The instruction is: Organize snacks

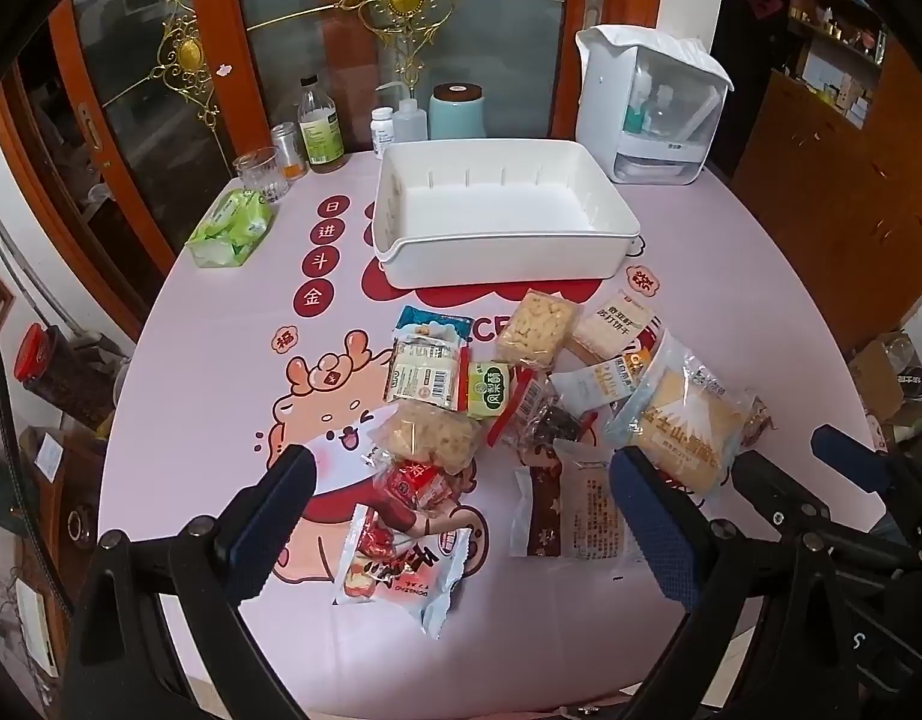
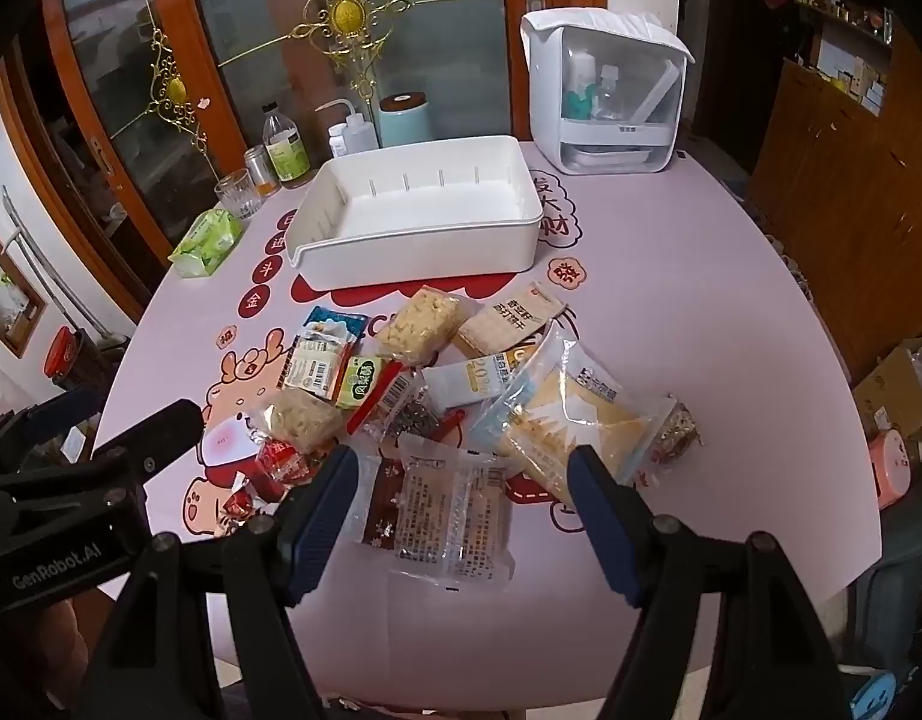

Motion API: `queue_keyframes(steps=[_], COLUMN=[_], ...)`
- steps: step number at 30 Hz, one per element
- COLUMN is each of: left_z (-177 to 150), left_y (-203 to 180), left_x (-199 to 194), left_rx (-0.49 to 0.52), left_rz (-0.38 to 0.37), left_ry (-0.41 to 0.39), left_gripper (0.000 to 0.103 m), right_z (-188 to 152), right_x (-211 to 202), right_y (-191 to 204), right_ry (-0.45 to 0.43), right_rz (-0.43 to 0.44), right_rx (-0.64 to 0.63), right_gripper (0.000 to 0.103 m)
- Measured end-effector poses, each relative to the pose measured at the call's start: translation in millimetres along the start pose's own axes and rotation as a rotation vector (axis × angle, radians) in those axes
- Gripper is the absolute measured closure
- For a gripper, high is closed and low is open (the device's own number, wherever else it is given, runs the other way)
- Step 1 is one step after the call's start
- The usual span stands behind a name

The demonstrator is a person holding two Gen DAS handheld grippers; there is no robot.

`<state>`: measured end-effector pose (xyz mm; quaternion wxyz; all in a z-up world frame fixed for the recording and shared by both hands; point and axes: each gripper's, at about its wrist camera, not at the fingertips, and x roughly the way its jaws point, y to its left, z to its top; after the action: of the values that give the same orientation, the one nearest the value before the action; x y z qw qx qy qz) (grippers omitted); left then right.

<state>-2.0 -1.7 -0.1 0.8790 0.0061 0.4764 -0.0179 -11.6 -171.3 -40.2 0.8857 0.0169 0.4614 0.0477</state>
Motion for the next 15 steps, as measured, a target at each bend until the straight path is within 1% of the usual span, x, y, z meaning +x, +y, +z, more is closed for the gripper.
queue_keyframes(steps=[8,10,15], left_z=[0.3,-0.1,-3.7], left_y=[1.1,2.2,5.4], left_x=[-2.1,-1.4,-3.0], left_rx=[0.001,0.000,-0.001], left_rz=[0.009,0.010,0.007], left_ry=[-0.001,0.005,0.009], left_gripper=[0.005,0.005,0.005], right_z=[-0.6,-1.0,-1.4], right_x=[-4.0,-5.2,-5.7], right_y=[1.6,3.5,2.4], right_ry=[-0.018,-0.024,-0.017], right_rz=[0.024,0.043,0.033], right_rx=[0.009,0.007,0.026], right_gripper=[0.030,0.030,0.030])
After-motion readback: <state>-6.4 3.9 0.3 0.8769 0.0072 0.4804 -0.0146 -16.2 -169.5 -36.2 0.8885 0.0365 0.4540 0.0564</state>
